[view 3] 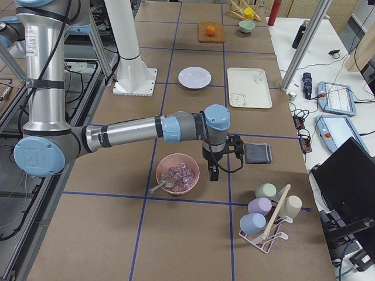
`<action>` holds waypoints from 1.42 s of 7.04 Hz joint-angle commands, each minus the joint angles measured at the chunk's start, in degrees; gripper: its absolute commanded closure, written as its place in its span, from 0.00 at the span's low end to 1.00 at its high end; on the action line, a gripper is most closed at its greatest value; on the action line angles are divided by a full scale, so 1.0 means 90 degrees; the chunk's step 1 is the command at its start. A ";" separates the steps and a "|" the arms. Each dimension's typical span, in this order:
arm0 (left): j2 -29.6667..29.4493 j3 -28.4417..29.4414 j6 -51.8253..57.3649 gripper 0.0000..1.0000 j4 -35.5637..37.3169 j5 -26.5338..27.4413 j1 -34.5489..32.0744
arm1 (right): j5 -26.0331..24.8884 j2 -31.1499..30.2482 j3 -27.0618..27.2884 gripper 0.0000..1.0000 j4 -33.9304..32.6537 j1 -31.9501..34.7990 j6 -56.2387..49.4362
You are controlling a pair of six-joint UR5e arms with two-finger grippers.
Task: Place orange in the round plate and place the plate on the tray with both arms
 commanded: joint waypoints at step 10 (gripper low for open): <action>-0.0908 0.0166 -0.0298 0.02 -0.2088 0.0180 0.0690 | -0.0085 0.0947 0.0561 0.00 0.1914 -0.1282 0.3388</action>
